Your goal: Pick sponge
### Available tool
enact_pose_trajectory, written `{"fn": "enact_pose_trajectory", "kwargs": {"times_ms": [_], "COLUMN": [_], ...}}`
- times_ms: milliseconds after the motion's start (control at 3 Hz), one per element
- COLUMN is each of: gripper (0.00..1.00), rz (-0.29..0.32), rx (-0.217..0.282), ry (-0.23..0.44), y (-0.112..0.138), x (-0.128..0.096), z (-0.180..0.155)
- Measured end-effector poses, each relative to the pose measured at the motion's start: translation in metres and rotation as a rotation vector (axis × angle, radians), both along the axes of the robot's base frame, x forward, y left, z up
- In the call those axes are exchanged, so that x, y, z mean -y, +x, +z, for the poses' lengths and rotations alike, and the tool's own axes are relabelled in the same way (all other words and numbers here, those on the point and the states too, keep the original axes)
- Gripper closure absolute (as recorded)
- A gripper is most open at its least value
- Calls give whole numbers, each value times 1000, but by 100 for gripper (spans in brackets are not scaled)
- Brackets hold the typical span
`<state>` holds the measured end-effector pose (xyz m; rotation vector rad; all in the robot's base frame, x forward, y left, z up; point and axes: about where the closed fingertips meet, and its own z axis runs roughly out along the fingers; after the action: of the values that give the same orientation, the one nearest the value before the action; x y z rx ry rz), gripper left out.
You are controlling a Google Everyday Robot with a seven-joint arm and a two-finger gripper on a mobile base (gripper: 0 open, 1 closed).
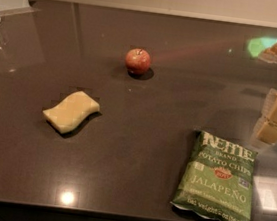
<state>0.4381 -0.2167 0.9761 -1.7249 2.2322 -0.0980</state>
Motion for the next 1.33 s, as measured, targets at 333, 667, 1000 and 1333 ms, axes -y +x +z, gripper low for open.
{"fn": "enact_pose_trajectory", "kwargs": {"times_ms": [333, 667, 1000, 1333], "gripper": [0, 0, 0, 0], "rz": [0, 45, 97, 163], "rx": [2, 1, -4, -9], "ry": [0, 53, 121, 194], "y": [0, 8, 22, 35], "x": [0, -29, -63, -107], "z": [0, -9, -20, -36]}}
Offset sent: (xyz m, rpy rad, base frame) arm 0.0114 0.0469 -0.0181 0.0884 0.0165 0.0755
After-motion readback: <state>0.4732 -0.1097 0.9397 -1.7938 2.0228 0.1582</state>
